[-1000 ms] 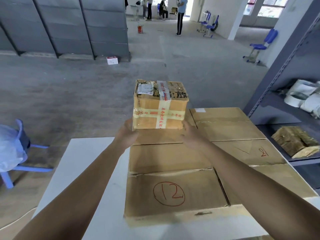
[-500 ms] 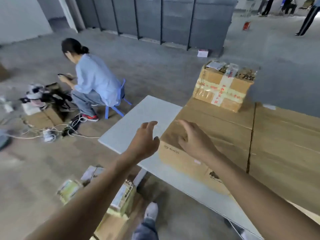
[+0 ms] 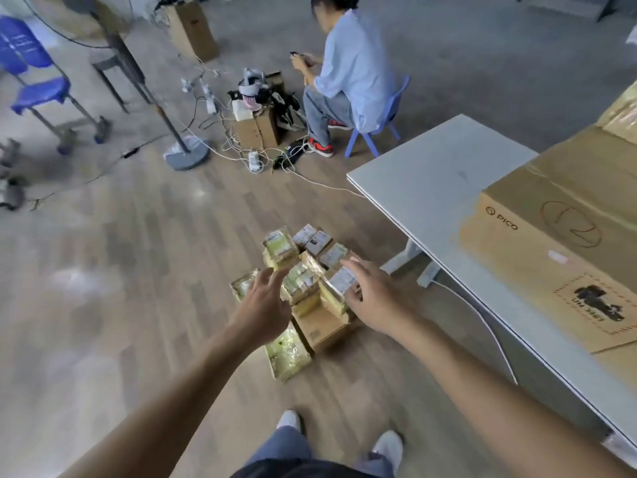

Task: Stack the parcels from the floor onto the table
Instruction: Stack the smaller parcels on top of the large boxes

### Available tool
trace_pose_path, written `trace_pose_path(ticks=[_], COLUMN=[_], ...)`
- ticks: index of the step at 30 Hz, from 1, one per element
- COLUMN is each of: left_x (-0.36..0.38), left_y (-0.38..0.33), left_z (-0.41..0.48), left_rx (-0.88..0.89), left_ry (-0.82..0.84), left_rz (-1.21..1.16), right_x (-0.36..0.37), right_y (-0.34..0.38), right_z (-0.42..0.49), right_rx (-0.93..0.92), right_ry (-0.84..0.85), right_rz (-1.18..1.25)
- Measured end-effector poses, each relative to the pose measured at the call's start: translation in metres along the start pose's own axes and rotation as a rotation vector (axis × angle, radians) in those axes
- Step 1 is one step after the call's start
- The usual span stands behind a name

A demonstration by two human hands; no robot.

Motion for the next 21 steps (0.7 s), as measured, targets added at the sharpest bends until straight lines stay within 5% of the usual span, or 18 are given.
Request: trace_pose_path(ticks=[10,21], left_x=[0.031,0.035], left_y=[0.153,0.337], left_z=[-0.025,0.045], left_rx=[-0.087,-0.017], left_ry=[0.133,0.393], left_rz=[0.018,0.050], right_x=[0.129,0.268], right_y=[0.051,0.083], right_z=[0.042,0.105], right_rx=[0.126,0.522], right_ry=[0.150,0.163], right_rz=[-0.074,0.114])
Point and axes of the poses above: each hand's wrist, its own z-axis towards the middle knuckle, its own x-axis out of the palm, y = z × x, the point moved 10 cm from there along z, towards the middle knuckle, and after that the axes turned 15 degrees about y, right-handed, at the moved point
